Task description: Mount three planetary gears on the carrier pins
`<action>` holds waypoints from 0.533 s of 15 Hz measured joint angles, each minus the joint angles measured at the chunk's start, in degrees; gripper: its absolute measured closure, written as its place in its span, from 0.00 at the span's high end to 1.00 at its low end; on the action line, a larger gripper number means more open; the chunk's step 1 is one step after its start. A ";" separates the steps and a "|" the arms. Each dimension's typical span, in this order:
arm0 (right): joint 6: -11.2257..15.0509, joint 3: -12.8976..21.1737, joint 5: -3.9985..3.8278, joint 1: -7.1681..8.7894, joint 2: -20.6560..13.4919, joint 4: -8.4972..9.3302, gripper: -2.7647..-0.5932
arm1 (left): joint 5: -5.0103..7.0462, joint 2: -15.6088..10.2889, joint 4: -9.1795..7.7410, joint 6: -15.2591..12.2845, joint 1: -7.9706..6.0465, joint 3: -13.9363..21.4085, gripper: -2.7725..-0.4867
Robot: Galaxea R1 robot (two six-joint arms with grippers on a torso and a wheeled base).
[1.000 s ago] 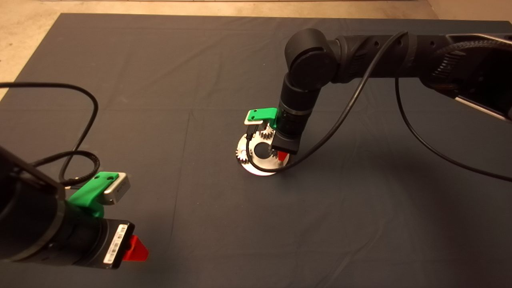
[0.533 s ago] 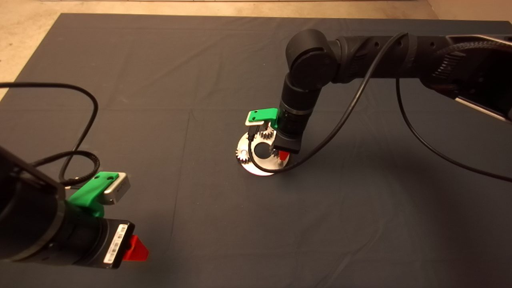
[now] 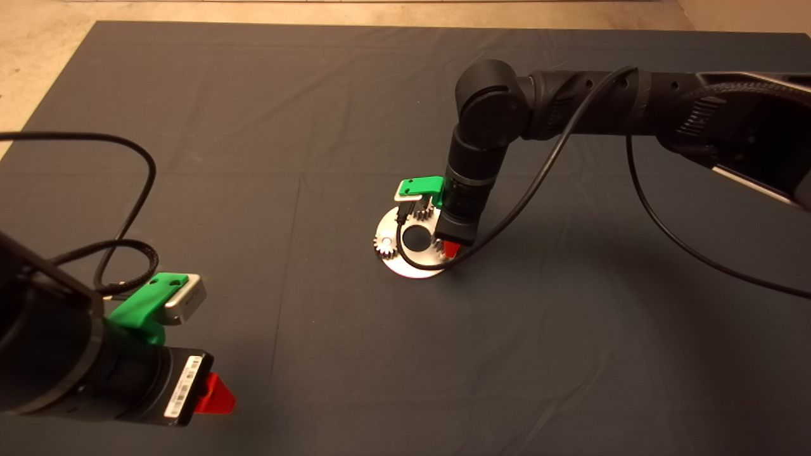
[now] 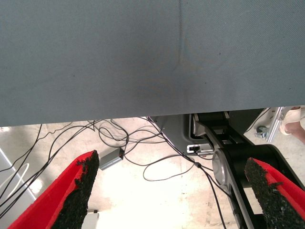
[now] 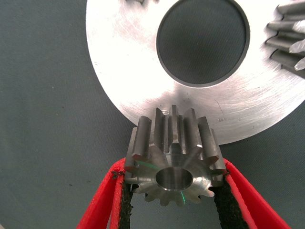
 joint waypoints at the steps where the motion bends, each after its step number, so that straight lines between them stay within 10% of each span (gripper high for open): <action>1: 0.00 -0.11 -0.04 -0.15 0.00 0.00 0.20 | 0.00 0.00 0.00 0.00 -0.02 0.00 0.74; 8: 0.00 -0.30 0.00 -0.44 0.11 0.00 0.20 | 0.00 0.00 0.00 0.00 0.01 0.00 0.74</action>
